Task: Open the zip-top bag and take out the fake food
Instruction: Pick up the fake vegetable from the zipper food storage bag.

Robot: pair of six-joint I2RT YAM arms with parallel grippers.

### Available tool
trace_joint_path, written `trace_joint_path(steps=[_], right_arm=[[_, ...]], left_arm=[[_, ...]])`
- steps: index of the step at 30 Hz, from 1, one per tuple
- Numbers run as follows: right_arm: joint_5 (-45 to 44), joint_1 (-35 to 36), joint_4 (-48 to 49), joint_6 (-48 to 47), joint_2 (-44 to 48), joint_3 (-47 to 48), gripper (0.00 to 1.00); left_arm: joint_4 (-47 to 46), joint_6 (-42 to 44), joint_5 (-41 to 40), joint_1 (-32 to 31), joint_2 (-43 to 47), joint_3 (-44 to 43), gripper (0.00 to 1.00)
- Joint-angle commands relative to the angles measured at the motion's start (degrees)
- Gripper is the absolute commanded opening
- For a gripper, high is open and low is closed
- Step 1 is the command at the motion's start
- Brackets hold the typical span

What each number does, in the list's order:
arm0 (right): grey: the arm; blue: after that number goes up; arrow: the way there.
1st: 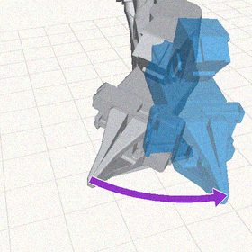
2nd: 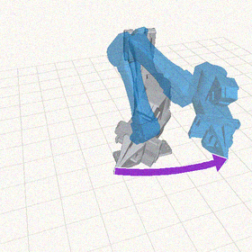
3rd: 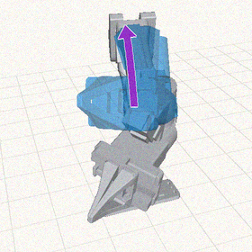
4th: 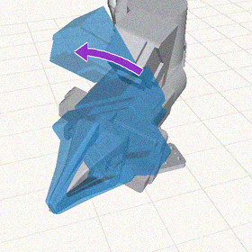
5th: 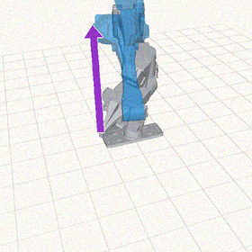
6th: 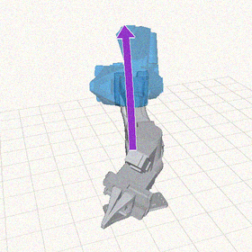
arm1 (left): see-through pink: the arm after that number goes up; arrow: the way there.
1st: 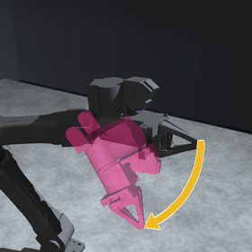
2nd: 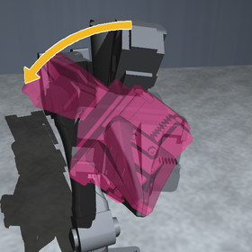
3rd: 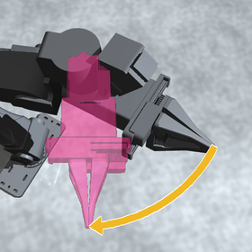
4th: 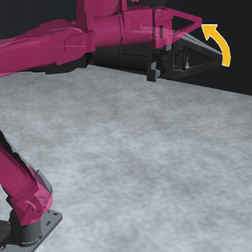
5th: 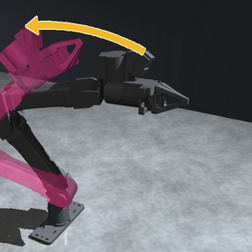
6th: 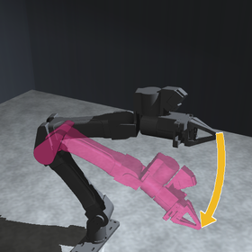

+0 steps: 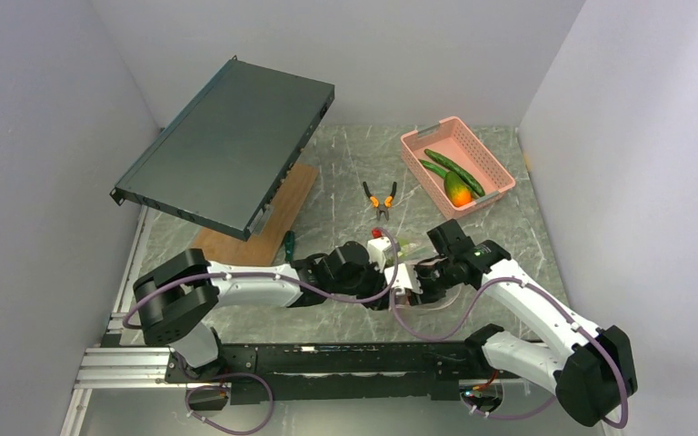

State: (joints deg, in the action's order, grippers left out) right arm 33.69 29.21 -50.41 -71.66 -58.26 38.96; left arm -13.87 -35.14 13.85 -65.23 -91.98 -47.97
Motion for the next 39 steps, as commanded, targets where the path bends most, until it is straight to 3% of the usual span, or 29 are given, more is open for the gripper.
trace_joint_path(steps=[1, 4, 8, 21, 24, 25, 27, 39], right_arm=[[-1.2, 0.1, 2.5, 2.4, 0.3, -0.1, 0.31], [-1.5, 0.0, 2.0, 3.1, -0.1, 0.8, 0.12], [-1.3, -0.4, 0.8, 3.4, 0.5, 2.4, 0.00], [-2.5, -1.3, -11.5, 2.9, -0.6, 13.4, 0.00], [-2.1, -1.4, -14.9, 1.7, -1.3, 15.8, 0.00], [-1.9, -4.9, -16.0, 1.4, -1.6, 16.6, 0.00], [-1.7, -1.5, -18.7, 0.3, -2.3, 18.2, 0.00], [-7.5, -2.3, -24.0, 0.0, -0.3, 23.7, 0.00]], left_arm=[[-0.7, 1.3, -1.7, -0.2, 3.8, 0.8, 0.27], [0.7, 2.0, -3.2, -0.2, 5.2, 1.3, 0.28], [2.9, 3.4, -5.7, -0.1, 7.3, 2.5, 0.31], [8.2, 10.2, -16.1, -0.1, 19.1, 8.9, 0.67], [7.9, 13.0, -18.1, -0.2, 21.9, 10.7, 0.69], [7.6, 13.6, -18.6, -0.2, 22.7, 11.3, 0.69], [7.0, 14.6, -19.9, -0.2, 24.4, 12.7, 0.73], [2.2, 17.1, -24.0, -0.4, 32.7, 19.4, 0.77]])
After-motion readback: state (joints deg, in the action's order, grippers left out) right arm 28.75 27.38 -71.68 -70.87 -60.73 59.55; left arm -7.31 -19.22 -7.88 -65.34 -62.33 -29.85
